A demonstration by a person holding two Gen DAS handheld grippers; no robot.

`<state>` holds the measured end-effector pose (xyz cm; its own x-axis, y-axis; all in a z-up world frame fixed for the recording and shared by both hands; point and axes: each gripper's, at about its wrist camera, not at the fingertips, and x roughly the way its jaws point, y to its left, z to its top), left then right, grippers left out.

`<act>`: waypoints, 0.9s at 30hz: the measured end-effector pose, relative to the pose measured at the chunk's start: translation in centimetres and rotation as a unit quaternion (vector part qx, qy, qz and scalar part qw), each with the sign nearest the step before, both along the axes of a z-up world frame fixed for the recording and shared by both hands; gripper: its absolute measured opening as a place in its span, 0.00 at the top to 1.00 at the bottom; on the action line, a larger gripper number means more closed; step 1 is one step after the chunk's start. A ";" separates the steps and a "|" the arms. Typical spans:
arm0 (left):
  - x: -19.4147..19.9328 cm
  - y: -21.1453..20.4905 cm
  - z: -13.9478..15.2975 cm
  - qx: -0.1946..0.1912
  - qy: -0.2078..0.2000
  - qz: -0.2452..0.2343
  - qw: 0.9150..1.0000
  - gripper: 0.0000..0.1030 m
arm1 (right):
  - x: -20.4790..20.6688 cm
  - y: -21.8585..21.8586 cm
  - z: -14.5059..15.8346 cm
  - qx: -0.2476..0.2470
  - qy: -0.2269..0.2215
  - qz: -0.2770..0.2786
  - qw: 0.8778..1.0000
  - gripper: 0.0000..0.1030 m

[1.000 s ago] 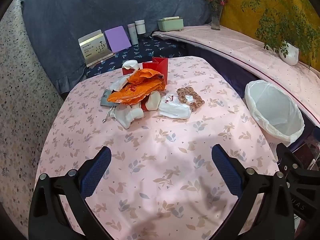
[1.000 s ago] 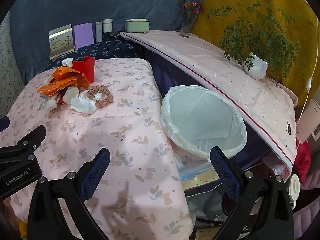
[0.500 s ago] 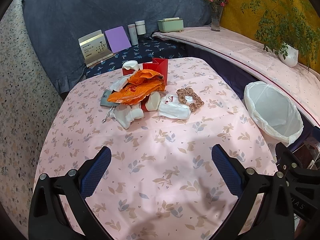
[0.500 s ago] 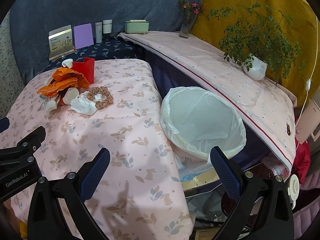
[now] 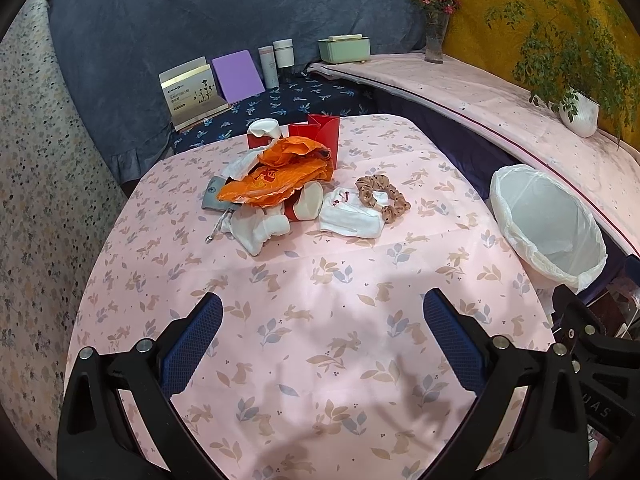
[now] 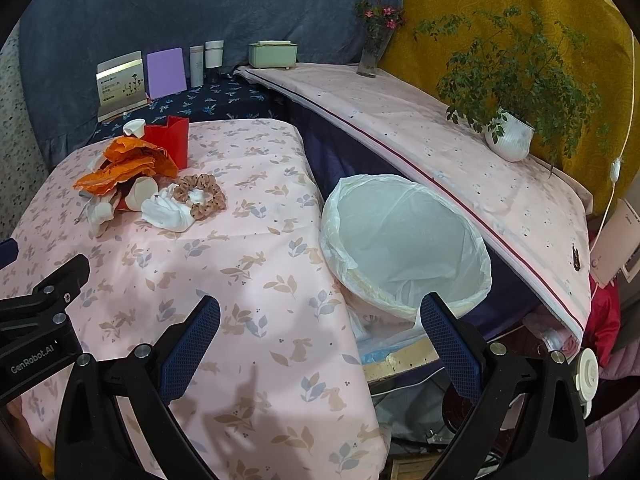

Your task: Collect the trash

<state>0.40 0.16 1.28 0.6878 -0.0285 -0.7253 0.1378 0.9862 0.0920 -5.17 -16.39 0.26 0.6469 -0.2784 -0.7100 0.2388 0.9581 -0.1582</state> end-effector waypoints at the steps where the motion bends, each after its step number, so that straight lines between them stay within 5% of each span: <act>1: 0.1 0.0 0.0 0.000 0.000 0.000 1.000 0.07 | 0.0 0.0 0.0 0.000 0.000 0.000 1.000 0.07; 27: -1.2 0.1 -0.7 -0.004 0.000 -0.001 1.000 0.07 | 0.1 -0.2 0.2 0.000 -0.001 -0.006 1.000 0.07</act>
